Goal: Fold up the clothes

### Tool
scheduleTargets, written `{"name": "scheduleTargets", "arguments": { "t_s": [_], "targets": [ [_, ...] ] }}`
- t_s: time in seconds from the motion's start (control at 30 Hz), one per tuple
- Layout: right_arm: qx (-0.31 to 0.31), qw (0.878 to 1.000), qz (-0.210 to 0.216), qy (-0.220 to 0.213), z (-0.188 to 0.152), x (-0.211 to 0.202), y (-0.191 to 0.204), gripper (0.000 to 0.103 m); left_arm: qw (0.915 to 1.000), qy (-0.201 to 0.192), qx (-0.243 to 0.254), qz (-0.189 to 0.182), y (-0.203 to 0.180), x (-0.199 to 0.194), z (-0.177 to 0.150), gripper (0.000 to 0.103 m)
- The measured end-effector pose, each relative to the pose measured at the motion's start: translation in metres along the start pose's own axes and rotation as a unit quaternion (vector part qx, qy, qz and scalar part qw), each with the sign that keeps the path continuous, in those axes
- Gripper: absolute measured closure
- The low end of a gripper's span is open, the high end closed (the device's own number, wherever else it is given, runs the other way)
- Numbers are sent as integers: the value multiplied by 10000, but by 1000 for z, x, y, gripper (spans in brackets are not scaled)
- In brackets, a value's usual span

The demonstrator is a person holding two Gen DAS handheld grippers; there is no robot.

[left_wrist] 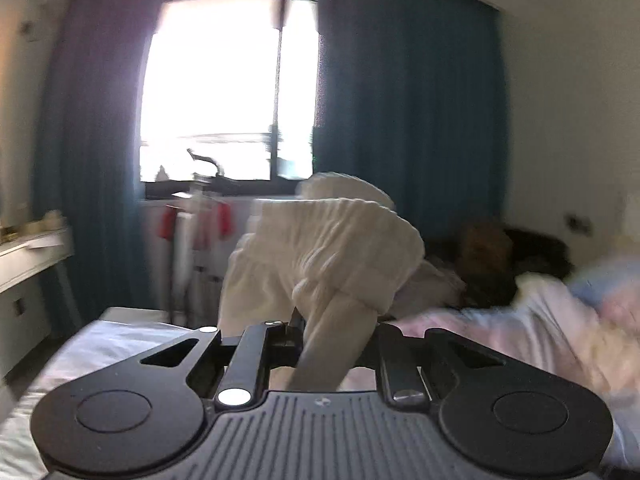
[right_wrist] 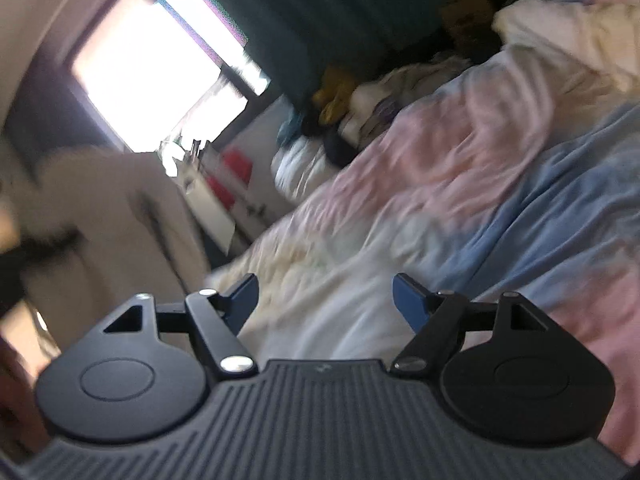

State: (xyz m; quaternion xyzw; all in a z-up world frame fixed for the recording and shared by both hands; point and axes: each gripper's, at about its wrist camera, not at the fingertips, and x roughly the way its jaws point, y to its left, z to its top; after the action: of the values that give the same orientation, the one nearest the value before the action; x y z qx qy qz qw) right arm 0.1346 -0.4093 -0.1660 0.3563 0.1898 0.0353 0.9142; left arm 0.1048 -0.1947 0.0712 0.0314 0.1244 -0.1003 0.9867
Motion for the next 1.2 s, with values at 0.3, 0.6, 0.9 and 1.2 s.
{"name": "scheduleTargets", "arguments": {
  "t_s": [0.3, 0.6, 0.9, 1.2],
  "targets": [
    [1101, 9933, 352, 60, 39, -7, -68, 26, 9721, 952, 1995, -783, -111, 60, -132, 85],
    [1421, 9862, 765, 384, 48, 4, -81, 26, 9569, 799, 2535, -1173, -78, 2, -158, 25],
    [719, 9923, 456, 900, 41, 33, -56, 26, 9535, 1047, 2696, -851, -5, -55, -178, 25],
    [1223, 9843, 288, 1236, 0, 80, -62, 26, 9585, 1139, 2530, -661, 28, -46, -185, 31]
  ]
}}
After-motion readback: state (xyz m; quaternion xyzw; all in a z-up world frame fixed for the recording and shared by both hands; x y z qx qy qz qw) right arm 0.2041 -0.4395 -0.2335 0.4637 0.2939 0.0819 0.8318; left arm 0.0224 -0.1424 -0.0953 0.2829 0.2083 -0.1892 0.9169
